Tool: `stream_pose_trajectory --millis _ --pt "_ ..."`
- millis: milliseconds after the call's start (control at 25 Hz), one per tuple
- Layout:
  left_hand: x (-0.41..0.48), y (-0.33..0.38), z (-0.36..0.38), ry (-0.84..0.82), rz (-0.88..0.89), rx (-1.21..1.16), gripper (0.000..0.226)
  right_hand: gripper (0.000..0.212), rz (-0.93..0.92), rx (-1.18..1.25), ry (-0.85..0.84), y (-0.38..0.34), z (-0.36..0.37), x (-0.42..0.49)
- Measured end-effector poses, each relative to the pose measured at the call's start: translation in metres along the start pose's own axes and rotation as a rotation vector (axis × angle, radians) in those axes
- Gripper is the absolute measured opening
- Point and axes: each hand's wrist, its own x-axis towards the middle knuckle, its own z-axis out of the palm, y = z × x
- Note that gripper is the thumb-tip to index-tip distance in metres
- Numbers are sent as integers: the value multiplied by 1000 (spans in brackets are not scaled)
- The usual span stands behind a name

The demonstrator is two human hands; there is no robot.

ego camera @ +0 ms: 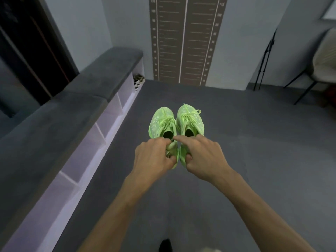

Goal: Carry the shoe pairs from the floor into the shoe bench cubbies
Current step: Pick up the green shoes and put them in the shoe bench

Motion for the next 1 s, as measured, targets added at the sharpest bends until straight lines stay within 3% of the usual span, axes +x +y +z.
stream_pose_trajectory --millis 280,520,760,1000 --pt "261 -46 59 -40 -18 74 16 65 -8 62 3 140 60 226" --pt "498 -87 87 -44 -136 89 22 67 -142 131 -46 260 92 461" --pt "685 -143 98 -3 -296 47 12 68 -281 98 -101 331 116 670" --pt "876 -234 134 -16 -387 -8 18 68 -354 55 -143 390 184 878"
